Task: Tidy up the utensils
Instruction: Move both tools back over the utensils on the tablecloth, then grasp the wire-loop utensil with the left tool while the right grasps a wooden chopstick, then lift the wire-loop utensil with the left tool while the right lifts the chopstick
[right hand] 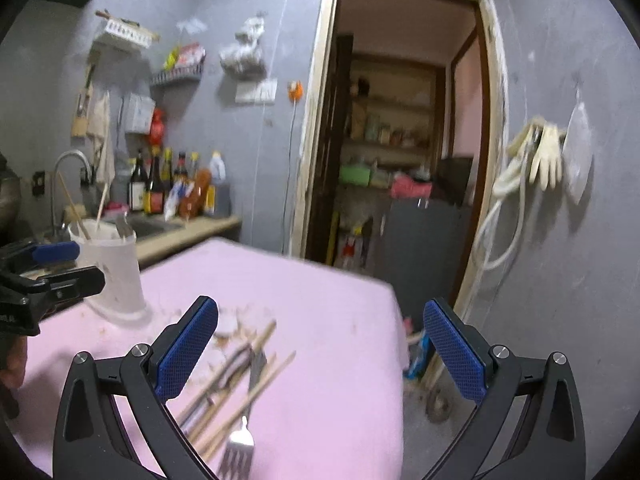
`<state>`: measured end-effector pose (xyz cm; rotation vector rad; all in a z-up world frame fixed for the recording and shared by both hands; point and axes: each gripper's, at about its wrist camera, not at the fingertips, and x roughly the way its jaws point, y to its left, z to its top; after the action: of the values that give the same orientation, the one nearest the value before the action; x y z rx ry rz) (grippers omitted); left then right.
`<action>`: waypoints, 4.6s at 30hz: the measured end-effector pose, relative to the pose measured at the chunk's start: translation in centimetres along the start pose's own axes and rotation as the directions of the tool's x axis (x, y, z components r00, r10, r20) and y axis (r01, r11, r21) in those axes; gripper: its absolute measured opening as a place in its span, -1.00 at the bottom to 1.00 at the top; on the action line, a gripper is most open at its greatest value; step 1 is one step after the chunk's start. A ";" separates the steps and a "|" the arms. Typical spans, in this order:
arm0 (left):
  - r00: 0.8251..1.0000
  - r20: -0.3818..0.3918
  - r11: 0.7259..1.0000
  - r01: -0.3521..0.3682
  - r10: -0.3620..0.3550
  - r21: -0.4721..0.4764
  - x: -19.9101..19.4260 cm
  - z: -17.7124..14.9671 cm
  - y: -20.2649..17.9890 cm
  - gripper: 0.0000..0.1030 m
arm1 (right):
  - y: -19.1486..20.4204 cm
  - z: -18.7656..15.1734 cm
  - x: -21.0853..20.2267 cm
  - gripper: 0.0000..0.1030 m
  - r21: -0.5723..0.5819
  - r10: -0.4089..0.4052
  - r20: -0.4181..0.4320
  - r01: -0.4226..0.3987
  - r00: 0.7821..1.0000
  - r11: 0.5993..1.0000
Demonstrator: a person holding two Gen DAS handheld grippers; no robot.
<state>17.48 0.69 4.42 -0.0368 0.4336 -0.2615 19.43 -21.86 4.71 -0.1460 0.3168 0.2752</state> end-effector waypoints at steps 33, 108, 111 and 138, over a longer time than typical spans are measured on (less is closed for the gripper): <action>0.842 -0.519 0.989 0.139 -0.147 -0.055 14.5 -2.7 -0.6 -0.54 | 0.1 -2.9 14.7 -0.53 0.118 0.281 -0.510 -0.257 0.813 0.959; 0.747 -0.665 0.997 0.058 -0.004 0.059 14.9 -1.5 -2.6 -0.61 | 1.2 -4.2 11.2 -0.92 -0.029 0.190 -0.560 -0.248 0.806 0.968; 0.750 -0.661 0.998 0.054 -0.014 0.041 14.6 -1.6 -2.4 -0.63 | 1.9 -3.9 12.1 -0.90 -0.058 0.143 -0.595 -0.220 0.791 0.974; 0.997 -0.016 0.997 -0.075 0.075 -0.006 0.2 -1.3 0.7 -0.64 | 5.0 -0.1 1.0 -0.95 0.183 0.279 0.165 -0.307 0.946 0.934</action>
<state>17.29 1.35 3.12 -0.0243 0.4507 -0.1867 18.85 -16.87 3.76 0.1279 0.2289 0.5449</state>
